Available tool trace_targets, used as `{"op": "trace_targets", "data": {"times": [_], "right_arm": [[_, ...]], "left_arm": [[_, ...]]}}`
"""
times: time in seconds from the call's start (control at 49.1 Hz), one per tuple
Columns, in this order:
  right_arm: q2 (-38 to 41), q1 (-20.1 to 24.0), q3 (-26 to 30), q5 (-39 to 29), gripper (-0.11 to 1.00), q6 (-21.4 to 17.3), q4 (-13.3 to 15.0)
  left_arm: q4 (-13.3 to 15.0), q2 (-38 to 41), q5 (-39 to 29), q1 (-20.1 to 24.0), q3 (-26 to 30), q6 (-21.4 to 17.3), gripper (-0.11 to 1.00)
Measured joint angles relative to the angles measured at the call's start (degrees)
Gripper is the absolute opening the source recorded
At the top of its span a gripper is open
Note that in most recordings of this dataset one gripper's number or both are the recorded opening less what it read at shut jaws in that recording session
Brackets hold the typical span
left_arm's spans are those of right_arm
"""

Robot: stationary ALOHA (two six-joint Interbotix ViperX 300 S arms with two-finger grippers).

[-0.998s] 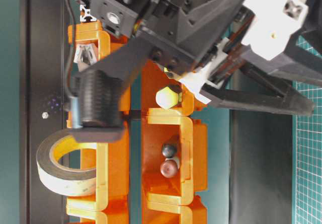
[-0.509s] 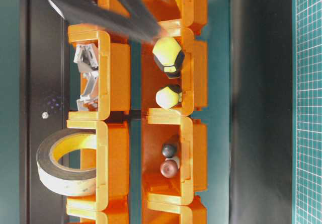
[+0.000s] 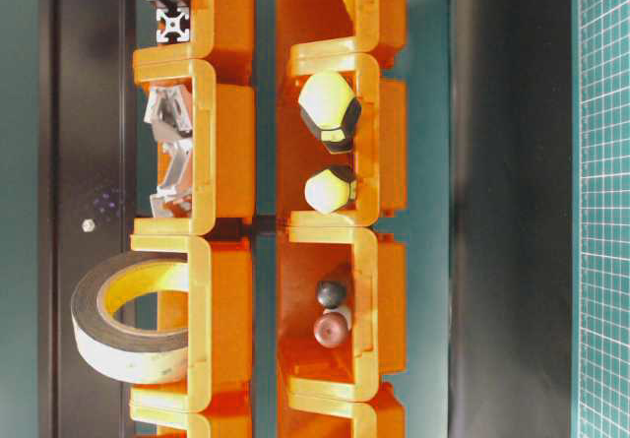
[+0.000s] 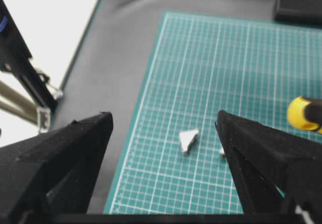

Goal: Pick corner brachets from container rack with right arm.

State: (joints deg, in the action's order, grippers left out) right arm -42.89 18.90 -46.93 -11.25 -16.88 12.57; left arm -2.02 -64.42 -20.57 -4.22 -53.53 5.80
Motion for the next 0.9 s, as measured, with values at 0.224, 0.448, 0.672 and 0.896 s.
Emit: {"op": "trace_targets", "data": {"times": [0.224,0.448,0.672,0.896], "right_arm": [[-9.05,-0.97,-3.78,0.35,0.8,0.09,0.18],[-16.35,-3.96,-6.33,-1.76,0.8,0.09,0.18],[-20.21,-5.8,-7.47,-3.34,0.8,0.09,0.62],[-22.85,-6.86,-8.17,-4.57,0.8,0.18,0.79]], "left_arm": [[0.0,0.0,0.0,0.0,0.09,0.0,0.02],[-0.09,0.0,-0.18,0.0,0.0,0.0,0.02],[0.0,0.0,-0.18,0.0,0.0,0.09,0.02],[0.0,0.0,-0.26,0.0,0.0,0.0,0.02]]}}
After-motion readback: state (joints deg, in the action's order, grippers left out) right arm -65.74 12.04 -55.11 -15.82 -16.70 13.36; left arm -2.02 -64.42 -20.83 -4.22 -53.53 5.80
